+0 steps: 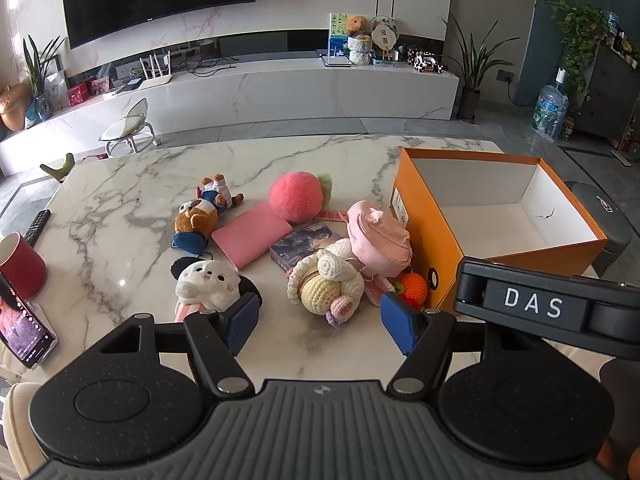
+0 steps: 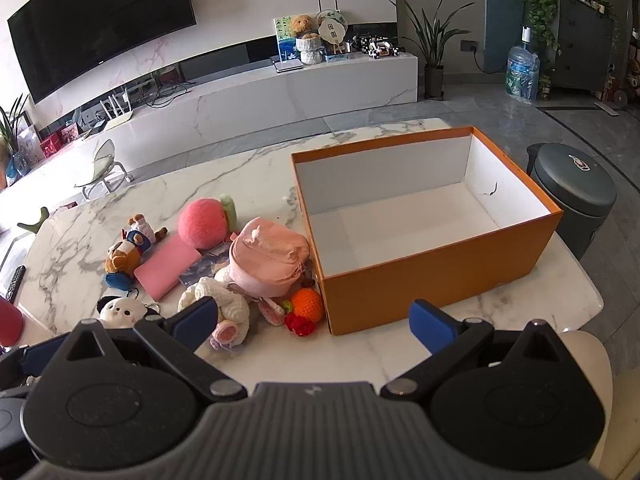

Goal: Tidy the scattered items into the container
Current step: 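Move both tools toward the white dog plush and crocheted bunny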

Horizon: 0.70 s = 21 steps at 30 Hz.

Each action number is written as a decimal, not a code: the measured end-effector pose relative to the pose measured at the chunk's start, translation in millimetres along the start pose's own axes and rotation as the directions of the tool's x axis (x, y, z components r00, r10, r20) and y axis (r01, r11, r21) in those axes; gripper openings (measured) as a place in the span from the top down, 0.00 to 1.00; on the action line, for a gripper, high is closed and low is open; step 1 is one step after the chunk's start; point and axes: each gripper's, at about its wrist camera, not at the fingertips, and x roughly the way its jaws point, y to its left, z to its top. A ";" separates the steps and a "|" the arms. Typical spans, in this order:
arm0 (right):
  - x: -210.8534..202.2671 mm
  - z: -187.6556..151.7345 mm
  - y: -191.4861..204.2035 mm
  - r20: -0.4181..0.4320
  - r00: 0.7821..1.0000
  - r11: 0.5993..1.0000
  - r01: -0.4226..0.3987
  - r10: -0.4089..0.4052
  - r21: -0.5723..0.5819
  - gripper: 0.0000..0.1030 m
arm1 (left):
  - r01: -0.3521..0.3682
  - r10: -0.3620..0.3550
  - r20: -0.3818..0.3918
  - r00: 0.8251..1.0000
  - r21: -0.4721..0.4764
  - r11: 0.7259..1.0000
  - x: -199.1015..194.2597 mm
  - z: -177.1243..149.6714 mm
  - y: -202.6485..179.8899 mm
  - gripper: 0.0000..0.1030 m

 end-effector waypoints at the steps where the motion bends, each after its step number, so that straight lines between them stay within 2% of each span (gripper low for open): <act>1: 0.1 -0.2 1.4 -0.001 1.000 1.000 -0.001 0.001 -0.002 0.01 | -0.001 0.001 0.001 1.000 -0.001 1.000 0.0 0.1 0.0 0.23; 13: 4.3 -1.7 9.3 -0.008 1.000 1.000 -0.003 0.002 -0.017 0.01 | 0.011 -0.011 -0.011 1.000 0.001 1.000 2.4 -2.2 4.5 0.22; 18: 8.3 -4.2 14.1 -0.024 0.999 0.999 -0.028 0.027 -0.032 0.01 | 0.040 -0.040 -0.014 0.999 0.041 0.998 6.7 -5.7 0.7 0.19; 21: 10.0 -5.2 17.0 -0.020 0.999 0.998 -0.036 0.035 -0.043 0.01 | 0.072 -0.072 -0.012 0.997 0.004 0.997 11.9 -6.9 6.9 0.19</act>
